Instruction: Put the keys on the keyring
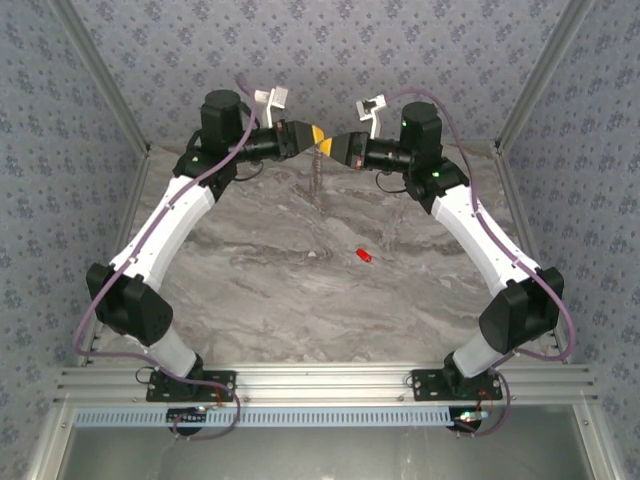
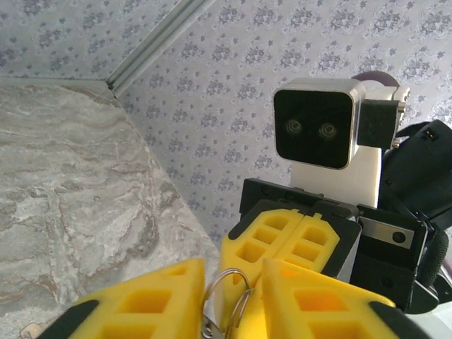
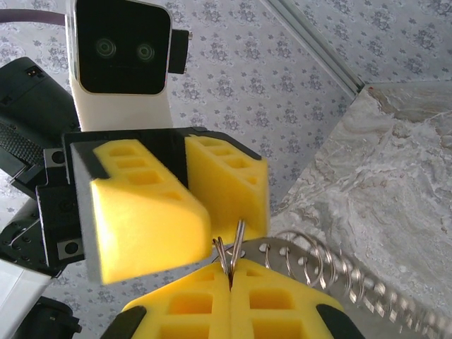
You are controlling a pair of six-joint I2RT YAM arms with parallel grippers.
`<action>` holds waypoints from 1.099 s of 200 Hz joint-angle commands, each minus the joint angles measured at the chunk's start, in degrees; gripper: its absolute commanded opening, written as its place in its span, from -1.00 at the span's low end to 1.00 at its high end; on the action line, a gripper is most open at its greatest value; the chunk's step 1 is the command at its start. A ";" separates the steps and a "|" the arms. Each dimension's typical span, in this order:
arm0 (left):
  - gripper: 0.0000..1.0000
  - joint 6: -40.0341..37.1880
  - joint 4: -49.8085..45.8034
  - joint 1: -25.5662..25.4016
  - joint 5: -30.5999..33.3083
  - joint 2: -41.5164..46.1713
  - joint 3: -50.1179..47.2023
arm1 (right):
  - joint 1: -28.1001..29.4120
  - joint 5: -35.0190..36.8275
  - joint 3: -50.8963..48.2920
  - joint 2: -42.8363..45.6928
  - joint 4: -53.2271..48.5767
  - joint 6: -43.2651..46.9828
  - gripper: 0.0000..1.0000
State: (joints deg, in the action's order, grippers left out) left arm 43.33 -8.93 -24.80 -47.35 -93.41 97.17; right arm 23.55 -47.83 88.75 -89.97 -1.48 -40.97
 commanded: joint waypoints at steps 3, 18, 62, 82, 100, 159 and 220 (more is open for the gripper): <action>-0.35 -1.42 0.00 -1.90 -4.51 2.35 -0.13 | -0.15 -0.40 0.52 0.35 2.22 -0.15 -1.00; -0.30 -1.65 -0.12 -1.88 -4.51 2.42 -0.29 | -0.33 -0.59 0.46 0.28 2.44 -0.49 -1.00; -0.54 -2.00 0.05 -1.83 -3.71 2.70 -0.59 | -1.10 -1.03 -0.32 0.47 3.84 -1.60 -1.00; -0.61 -1.95 0.22 -1.76 -3.86 2.89 -0.66 | -1.58 -1.29 -0.86 0.46 5.13 -2.83 -1.00; -0.65 -1.61 0.91 -1.77 -4.29 2.97 -0.64 | -1.74 -1.42 -0.86 0.35 5.84 -3.41 -1.00; -1.00 -0.90 2.08 -2.04 -3.42 3.10 0.13 | -1.92 -1.31 -0.12 -0.36 8.41 -6.14 -1.00; -1.00 0.41 5.90 -2.10 3.05 4.45 0.06 | -5.55 2.71 -2.20 3.09 11.62 -10.71 -0.23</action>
State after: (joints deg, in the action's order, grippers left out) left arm 42.81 -6.20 -25.87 -45.01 -91.98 96.79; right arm 20.45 -49.21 87.88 -89.86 5.04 -48.75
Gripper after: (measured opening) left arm 0.040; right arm 0.340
